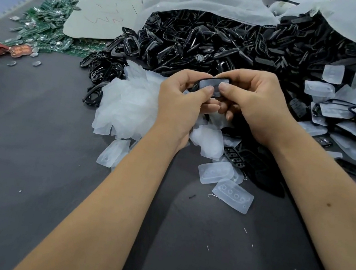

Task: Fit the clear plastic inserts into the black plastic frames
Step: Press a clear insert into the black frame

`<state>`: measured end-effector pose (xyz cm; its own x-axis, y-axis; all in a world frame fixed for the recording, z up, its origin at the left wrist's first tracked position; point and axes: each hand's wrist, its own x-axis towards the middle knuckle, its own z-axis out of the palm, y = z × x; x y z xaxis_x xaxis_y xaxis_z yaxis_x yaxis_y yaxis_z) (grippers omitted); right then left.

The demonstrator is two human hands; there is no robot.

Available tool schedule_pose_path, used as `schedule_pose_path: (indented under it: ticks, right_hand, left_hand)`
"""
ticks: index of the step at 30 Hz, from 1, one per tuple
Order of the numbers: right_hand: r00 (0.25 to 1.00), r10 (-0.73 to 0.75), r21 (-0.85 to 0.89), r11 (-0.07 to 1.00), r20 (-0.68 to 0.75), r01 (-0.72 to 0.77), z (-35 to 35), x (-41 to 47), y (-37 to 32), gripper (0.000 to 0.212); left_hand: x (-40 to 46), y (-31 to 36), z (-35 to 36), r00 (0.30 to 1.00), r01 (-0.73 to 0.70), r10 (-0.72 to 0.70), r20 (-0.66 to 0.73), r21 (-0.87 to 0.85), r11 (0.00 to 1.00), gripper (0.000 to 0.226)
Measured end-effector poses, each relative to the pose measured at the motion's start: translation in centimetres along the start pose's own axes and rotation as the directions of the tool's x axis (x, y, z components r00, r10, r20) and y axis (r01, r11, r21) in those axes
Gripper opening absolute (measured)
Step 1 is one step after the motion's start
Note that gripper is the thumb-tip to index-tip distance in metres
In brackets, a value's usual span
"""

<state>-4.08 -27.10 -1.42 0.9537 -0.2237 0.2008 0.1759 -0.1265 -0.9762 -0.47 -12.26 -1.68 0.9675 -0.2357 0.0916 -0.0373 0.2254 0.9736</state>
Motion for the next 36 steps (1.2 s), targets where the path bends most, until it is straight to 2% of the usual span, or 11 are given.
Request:
schedule_pose_path:
  ticks: [9,12,16,19,23,32,34,36]
  right_hand:
    - [1.000,0.003,0.016,1.000,0.002,-0.003,0.16,-0.24,-0.43,0.020]
    - [0.997,-0.008,0.003,1.000,-0.074,0.009,0.22,-0.15,-0.45,0.017]
    - [0.959,-0.118,-0.186,0.980,-0.258,0.070,0.34,-0.03,-0.07,0.009]
    - [0.938,-0.246,-0.389,0.911,-0.245,0.137,0.64,-0.09,-0.05,0.007]
    - [0.928,-0.297,-0.476,0.865,-0.224,0.162,0.88,-0.26,-0.29,0.003]
    - [0.929,-0.301,-0.473,0.864,-0.213,0.172,0.78,-0.24,-0.17,0.002]
    - [0.945,-0.240,-0.397,0.907,-0.220,0.138,0.64,-0.11,-0.07,0.006]
    - [0.970,-0.140,-0.248,0.965,-0.198,0.089,0.60,-0.08,-0.03,0.007]
  left_hand:
    - [0.37,-0.02,-0.06,0.998,0.066,-0.066,-0.002,-0.046,0.997,0.017]
    - [0.31,0.07,-0.03,0.999,0.050,-0.051,-0.010,-0.043,0.998,0.017]
    - [0.11,-0.01,0.24,1.000,-0.001,0.001,-0.031,-0.017,1.000,0.015]
    - [-0.04,-0.07,0.39,0.999,-0.027,0.028,-0.020,0.015,1.000,0.016]
    - [-0.07,0.06,0.34,1.000,-0.018,0.018,-0.014,0.032,0.999,0.014]
    - [0.07,0.07,0.33,0.999,0.028,-0.027,-0.017,0.027,0.999,0.014]
    - [0.06,0.07,0.34,1.000,0.028,-0.027,-0.012,0.035,0.999,0.016]
    - [0.03,0.09,0.34,1.000,0.028,-0.028,-0.004,0.034,0.999,0.015]
